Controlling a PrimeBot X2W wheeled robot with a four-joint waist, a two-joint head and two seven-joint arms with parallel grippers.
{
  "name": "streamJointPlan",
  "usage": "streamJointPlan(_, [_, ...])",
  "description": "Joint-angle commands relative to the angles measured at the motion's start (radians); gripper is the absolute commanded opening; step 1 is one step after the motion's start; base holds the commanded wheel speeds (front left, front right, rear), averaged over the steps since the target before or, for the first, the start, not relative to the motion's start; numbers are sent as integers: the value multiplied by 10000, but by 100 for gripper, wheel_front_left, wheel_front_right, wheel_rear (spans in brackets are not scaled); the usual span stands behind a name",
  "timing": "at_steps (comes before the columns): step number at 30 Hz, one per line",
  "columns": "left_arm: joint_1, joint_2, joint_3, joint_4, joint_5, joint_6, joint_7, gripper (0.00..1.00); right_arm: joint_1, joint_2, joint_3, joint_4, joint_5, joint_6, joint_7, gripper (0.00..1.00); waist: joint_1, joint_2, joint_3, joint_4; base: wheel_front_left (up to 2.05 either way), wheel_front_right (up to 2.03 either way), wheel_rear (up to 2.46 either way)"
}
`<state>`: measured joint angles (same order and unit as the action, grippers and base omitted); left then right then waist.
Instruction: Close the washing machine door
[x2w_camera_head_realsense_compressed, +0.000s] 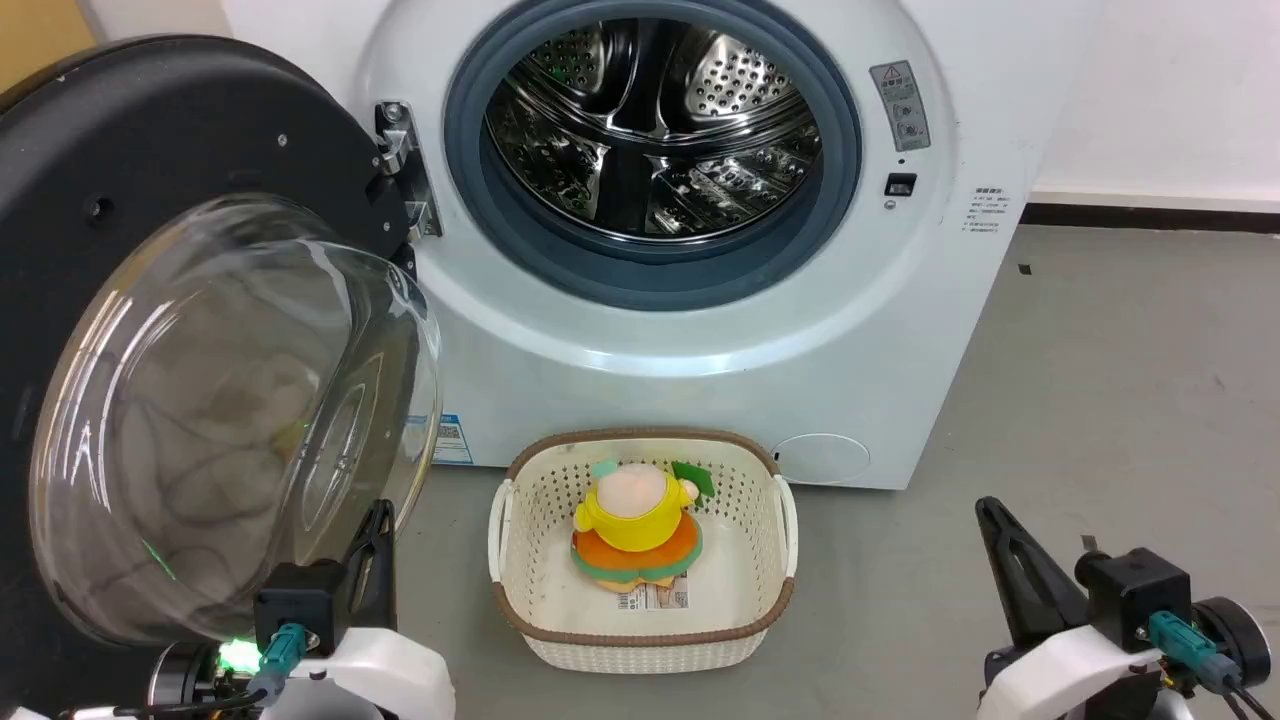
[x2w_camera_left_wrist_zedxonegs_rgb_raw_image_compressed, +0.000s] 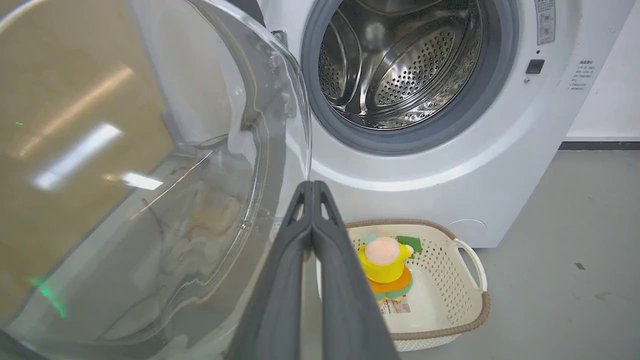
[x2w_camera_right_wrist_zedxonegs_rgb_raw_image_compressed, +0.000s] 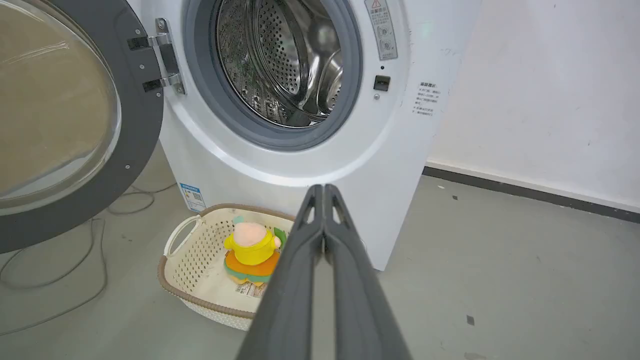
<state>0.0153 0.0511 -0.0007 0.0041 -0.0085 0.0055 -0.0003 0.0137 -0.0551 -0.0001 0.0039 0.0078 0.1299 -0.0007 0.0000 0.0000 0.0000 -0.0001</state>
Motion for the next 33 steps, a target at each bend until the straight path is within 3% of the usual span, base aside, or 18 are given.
streamJointPlan(1, [-153,-9,7,-41,85,-55,3,0,-137,49,1,-39,-78,8,7,0,0,0,0,1,0,0,0])
streamJointPlan(28, [-153,-9,7,-41,85,-55,3,0,-137,49,1,-39,-78,8,7,0,0,0,0,1,0,0,0])
streamJointPlan(29, [2,-2,-1,2,42,2,-2,100,-1,0,4,2,6,0,-2,100,0,0,0,0,0,0,0])
streamJointPlan(31, [6,-2,-12,10,42,5,-4,100,3,0,0,8,9,0,-4,100,0,0,0,0,0,0,0])
streamJointPlan(32, [6,-2,-11,11,42,5,-5,0,4,0,1,8,10,0,-5,0,0,0,0,0,0,0,0])
streamJointPlan(33, [9,-2,-21,15,41,10,-18,100,9,0,2,11,20,0,-18,100,0,0,1,0,0,0,0])
